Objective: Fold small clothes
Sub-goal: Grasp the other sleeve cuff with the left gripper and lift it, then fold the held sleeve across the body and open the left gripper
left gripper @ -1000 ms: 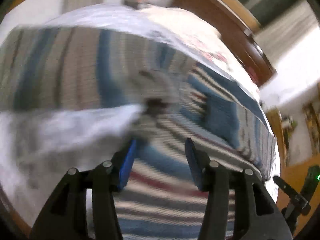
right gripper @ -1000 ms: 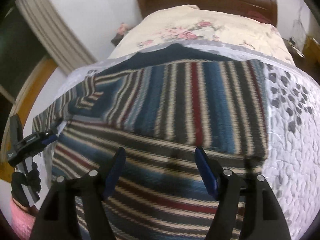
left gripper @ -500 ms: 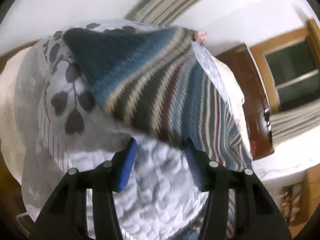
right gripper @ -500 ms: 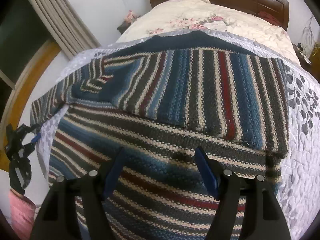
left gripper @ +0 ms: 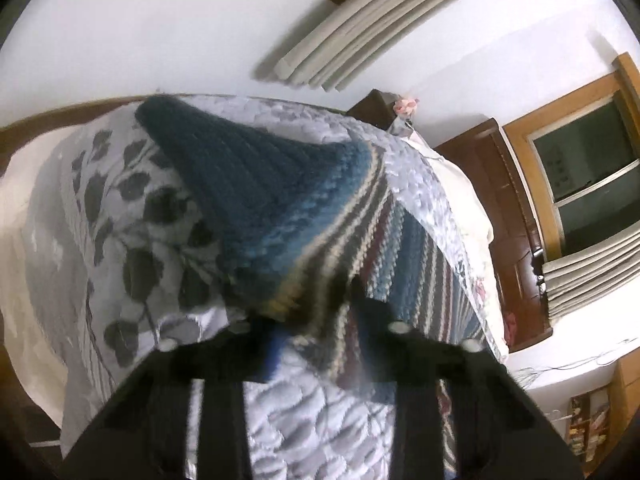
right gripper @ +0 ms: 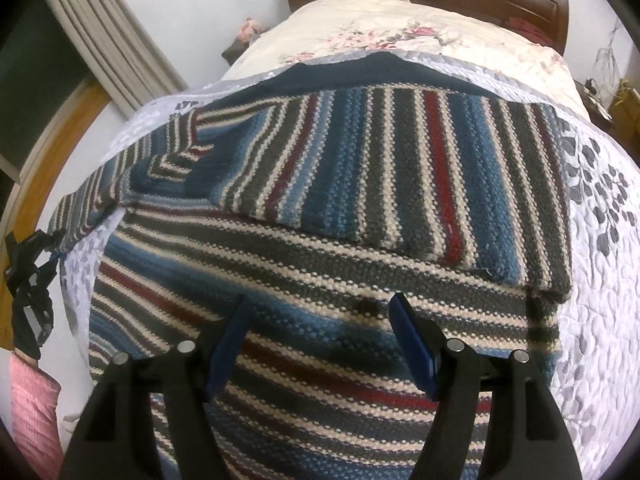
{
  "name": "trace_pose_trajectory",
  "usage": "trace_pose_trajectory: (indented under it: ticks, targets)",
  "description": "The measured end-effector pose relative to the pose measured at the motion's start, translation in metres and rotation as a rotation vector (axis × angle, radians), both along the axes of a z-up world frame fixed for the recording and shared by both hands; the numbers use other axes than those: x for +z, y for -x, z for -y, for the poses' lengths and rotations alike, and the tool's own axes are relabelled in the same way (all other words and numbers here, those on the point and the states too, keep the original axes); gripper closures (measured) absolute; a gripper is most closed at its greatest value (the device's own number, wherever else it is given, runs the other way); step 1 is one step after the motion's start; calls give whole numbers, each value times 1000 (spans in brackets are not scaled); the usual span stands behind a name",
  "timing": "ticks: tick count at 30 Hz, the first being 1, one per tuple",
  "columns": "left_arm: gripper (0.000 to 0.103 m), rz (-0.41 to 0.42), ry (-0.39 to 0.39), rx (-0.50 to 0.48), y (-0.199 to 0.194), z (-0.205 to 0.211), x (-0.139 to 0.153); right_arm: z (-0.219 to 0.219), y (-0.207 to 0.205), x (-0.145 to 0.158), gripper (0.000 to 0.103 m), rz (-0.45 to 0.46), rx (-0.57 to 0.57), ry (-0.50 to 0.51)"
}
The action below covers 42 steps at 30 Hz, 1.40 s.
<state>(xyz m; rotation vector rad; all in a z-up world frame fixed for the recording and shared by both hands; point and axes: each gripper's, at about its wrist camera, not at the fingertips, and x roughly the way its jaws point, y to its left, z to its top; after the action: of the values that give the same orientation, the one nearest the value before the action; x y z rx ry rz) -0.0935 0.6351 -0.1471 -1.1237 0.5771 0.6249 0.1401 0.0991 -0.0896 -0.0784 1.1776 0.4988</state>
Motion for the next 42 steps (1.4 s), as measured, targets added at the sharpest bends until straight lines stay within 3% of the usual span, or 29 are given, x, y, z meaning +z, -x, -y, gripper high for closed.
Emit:
trace_pose_trajectory:
  ticks: [4, 9, 13, 19, 30, 36, 42]
  targets:
    - [91, 11, -51, -5, -9, 0, 10, 9, 0, 0, 31, -4, -24, -6]
    - [93, 41, -163, -39, -24, 16, 43, 17, 1, 1, 31, -6, -40, -9]
    - [93, 72, -251, -121, -46, 43, 75, 21, 4, 3, 31, 2, -41, -9]
    - [93, 90, -312, -263, -89, 94, 99, 33, 7, 4, 31, 12, -54, -9]
    - [93, 144, -330, -532, -173, 210, 110, 65, 8, 4, 31, 10, -114, -38]
    - [93, 145, -319, -669, -211, 269, 96, 79, 10, 5, 31, 12, -140, -55]
    - [93, 112, -287, -724, -234, 302, 71, 91, 10, 4, 30, 9, -171, -69]
